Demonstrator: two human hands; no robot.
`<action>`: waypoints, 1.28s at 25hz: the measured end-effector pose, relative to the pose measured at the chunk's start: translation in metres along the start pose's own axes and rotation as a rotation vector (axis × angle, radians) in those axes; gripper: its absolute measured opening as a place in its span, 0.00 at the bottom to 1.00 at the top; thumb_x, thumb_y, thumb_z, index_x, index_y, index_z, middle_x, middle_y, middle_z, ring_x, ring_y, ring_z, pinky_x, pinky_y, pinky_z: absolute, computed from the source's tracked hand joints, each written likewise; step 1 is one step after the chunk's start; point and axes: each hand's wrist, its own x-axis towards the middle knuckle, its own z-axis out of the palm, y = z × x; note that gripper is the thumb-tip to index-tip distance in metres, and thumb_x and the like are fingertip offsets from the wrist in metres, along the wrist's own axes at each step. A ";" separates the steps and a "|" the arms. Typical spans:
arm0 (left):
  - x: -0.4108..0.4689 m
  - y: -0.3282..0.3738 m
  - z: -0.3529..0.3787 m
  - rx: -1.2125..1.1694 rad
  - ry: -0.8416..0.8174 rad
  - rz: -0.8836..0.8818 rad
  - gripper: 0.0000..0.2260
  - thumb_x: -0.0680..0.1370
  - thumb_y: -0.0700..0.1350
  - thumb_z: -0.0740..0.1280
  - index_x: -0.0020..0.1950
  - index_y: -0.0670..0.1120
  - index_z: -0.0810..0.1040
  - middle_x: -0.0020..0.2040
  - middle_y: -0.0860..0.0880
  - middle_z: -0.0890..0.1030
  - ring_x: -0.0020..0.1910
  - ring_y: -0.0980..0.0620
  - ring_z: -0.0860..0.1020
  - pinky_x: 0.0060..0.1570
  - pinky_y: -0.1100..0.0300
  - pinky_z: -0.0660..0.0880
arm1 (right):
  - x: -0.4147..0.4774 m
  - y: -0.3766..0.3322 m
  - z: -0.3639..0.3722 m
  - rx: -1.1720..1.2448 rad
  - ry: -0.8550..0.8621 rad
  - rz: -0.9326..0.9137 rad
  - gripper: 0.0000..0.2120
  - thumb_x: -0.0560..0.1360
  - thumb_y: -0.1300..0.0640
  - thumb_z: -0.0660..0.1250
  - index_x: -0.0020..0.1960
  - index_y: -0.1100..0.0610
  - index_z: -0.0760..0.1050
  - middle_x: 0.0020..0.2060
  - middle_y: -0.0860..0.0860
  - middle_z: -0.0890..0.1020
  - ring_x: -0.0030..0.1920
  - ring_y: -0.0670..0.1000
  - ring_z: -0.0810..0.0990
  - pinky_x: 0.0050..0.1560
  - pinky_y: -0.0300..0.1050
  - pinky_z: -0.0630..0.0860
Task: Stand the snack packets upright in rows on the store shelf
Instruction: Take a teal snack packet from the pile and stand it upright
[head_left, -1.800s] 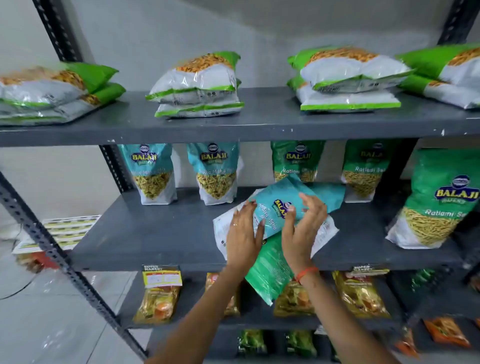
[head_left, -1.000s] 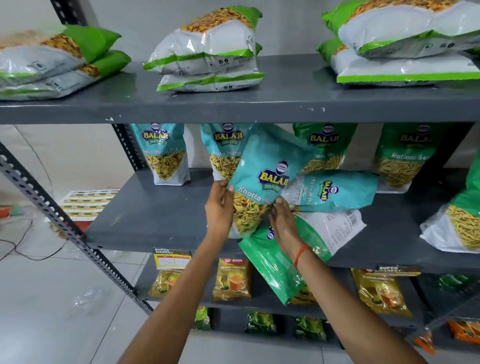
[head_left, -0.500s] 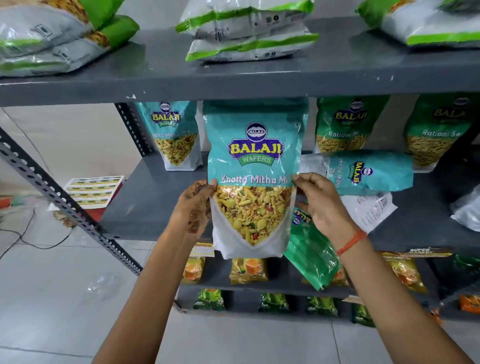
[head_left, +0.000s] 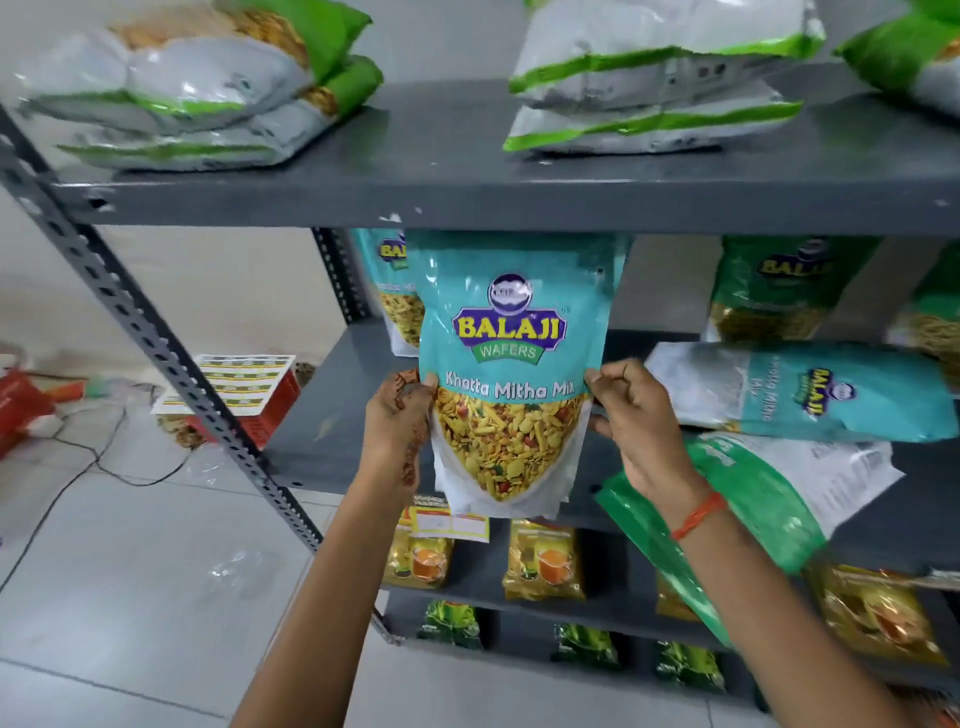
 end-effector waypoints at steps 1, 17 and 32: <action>0.010 -0.003 -0.011 0.035 0.067 0.031 0.04 0.78 0.42 0.64 0.45 0.43 0.75 0.36 0.49 0.79 0.31 0.61 0.78 0.30 0.66 0.74 | 0.004 0.008 0.017 -0.001 -0.017 -0.011 0.08 0.78 0.62 0.62 0.40 0.55 0.70 0.46 0.74 0.77 0.45 0.70 0.77 0.49 0.70 0.75; 0.161 -0.014 -0.126 0.094 0.350 -0.023 0.14 0.80 0.42 0.60 0.61 0.34 0.70 0.46 0.31 0.77 0.34 0.50 0.72 0.35 0.60 0.73 | 0.074 0.085 0.204 -0.094 -0.081 -0.190 0.06 0.77 0.61 0.62 0.47 0.65 0.72 0.43 0.65 0.81 0.47 0.63 0.80 0.46 0.53 0.77; 0.002 -0.045 0.052 0.434 0.189 0.506 0.27 0.81 0.50 0.54 0.76 0.47 0.46 0.77 0.54 0.47 0.76 0.57 0.45 0.75 0.59 0.47 | 0.037 0.054 0.080 -0.132 0.076 -0.363 0.12 0.80 0.60 0.58 0.61 0.62 0.72 0.55 0.50 0.78 0.55 0.43 0.76 0.52 0.22 0.69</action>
